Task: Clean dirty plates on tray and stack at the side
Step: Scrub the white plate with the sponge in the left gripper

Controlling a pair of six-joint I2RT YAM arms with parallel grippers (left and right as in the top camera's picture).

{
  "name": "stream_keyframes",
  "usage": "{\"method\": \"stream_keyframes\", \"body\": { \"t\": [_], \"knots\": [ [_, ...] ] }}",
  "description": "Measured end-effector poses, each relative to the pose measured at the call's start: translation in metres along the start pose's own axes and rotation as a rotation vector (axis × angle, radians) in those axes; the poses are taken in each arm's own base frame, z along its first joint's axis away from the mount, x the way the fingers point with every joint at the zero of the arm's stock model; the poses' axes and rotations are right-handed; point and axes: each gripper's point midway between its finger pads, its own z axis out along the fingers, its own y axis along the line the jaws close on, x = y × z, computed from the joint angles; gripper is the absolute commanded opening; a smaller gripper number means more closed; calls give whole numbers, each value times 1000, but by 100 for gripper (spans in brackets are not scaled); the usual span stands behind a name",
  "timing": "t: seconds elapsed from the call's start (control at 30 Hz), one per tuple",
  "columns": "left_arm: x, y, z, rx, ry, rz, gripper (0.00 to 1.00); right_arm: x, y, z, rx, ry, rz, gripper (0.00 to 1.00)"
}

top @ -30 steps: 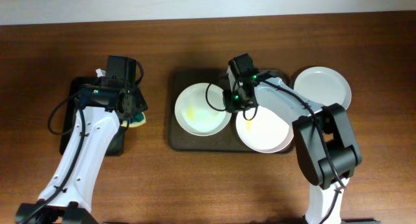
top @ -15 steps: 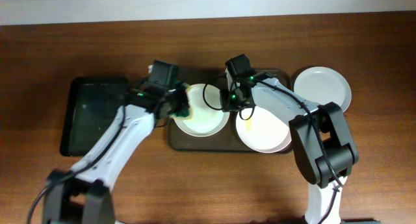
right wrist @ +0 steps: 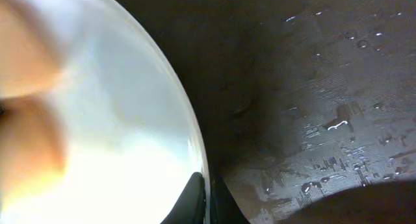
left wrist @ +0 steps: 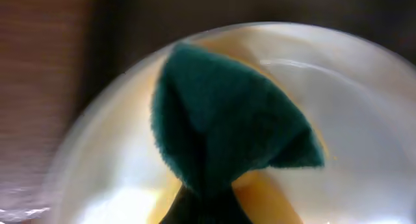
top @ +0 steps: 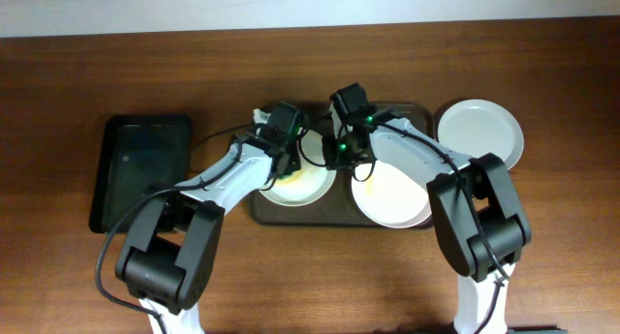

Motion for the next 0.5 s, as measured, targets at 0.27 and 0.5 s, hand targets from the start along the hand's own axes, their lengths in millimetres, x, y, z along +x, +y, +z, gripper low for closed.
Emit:
{"method": "stream_keyframes", "body": {
  "t": [0.27, 0.5],
  "knots": [
    [-61, 50, -76, -42, -222, -129, 0, 2, 5, 1, -7, 7, -10, 4],
    [15, -22, -3, 221, 131, -41, 0, 3, 3, 1, 0, 8, -8, 4]
  ]
}}
